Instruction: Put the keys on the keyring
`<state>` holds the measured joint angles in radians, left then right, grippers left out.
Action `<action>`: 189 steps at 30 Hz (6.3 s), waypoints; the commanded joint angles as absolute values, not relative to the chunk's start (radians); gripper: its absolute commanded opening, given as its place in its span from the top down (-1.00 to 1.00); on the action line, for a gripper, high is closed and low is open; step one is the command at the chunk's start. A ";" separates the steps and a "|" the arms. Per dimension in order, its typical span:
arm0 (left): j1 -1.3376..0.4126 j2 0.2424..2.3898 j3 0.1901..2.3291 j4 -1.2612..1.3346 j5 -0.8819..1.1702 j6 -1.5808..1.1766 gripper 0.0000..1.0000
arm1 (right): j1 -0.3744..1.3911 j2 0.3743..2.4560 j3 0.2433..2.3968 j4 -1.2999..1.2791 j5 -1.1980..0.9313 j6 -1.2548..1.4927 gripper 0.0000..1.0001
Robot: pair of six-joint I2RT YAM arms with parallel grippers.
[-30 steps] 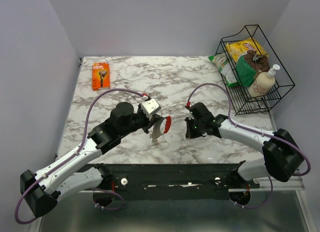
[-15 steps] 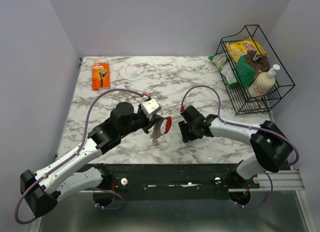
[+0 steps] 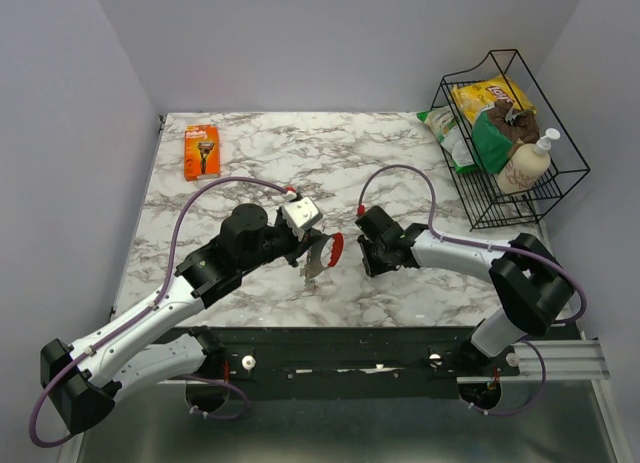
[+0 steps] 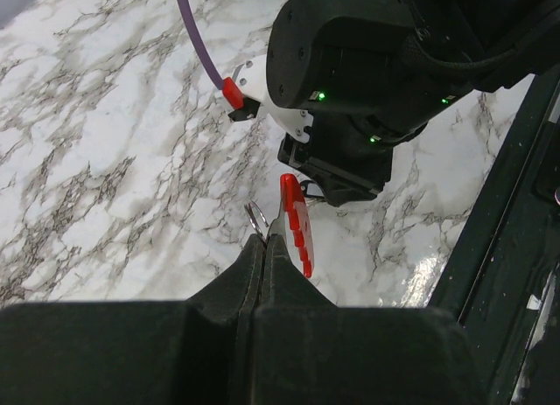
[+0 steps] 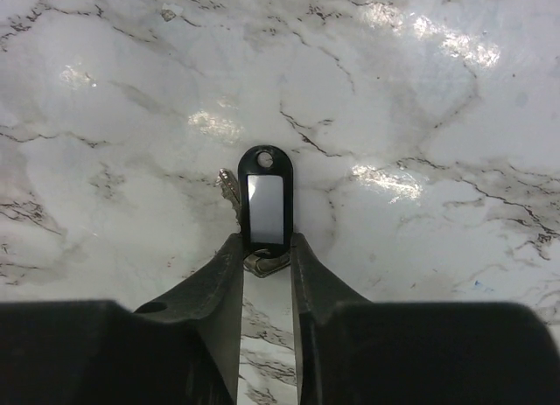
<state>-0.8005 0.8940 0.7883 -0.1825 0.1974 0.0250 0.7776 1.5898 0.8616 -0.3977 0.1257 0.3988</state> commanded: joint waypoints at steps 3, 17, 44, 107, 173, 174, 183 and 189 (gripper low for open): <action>-0.802 0.882 0.796 -0.166 0.213 0.023 1.00 | 0.784 1.579 0.864 -0.393 0.124 0.367 0.56; -0.802 0.890 0.795 -0.156 0.213 0.018 1.00 | 0.784 1.492 0.824 -0.241 -0.167 0.272 0.67; -0.802 0.882 0.799 -0.184 0.161 0.005 1.00 | 0.841 1.537 0.873 -0.242 -0.134 0.276 0.18; -0.802 0.672 0.785 -0.236 0.041 -0.046 1.00 | 0.957 1.660 0.953 -0.268 0.094 0.265 0.19; -0.804 0.738 0.828 -0.342 0.146 0.048 1.00 | 0.942 1.692 0.937 -0.261 -0.097 0.187 0.99; -0.802 0.736 0.825 -0.341 0.143 0.048 1.00 | 0.942 1.690 0.937 -0.261 -0.086 0.190 0.98; -0.802 0.727 0.813 -0.337 0.137 0.051 1.00 | 0.942 1.686 0.942 -0.265 -0.061 0.195 0.64; -0.802 0.732 0.813 -0.337 0.137 0.054 1.00 | 0.940 1.663 0.934 -0.275 -0.049 0.198 0.56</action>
<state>-0.8005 0.7425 0.8169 -0.3828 0.1173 0.0586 0.9405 1.6730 0.9195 -0.2581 -0.0753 0.1871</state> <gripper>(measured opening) 0.011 0.186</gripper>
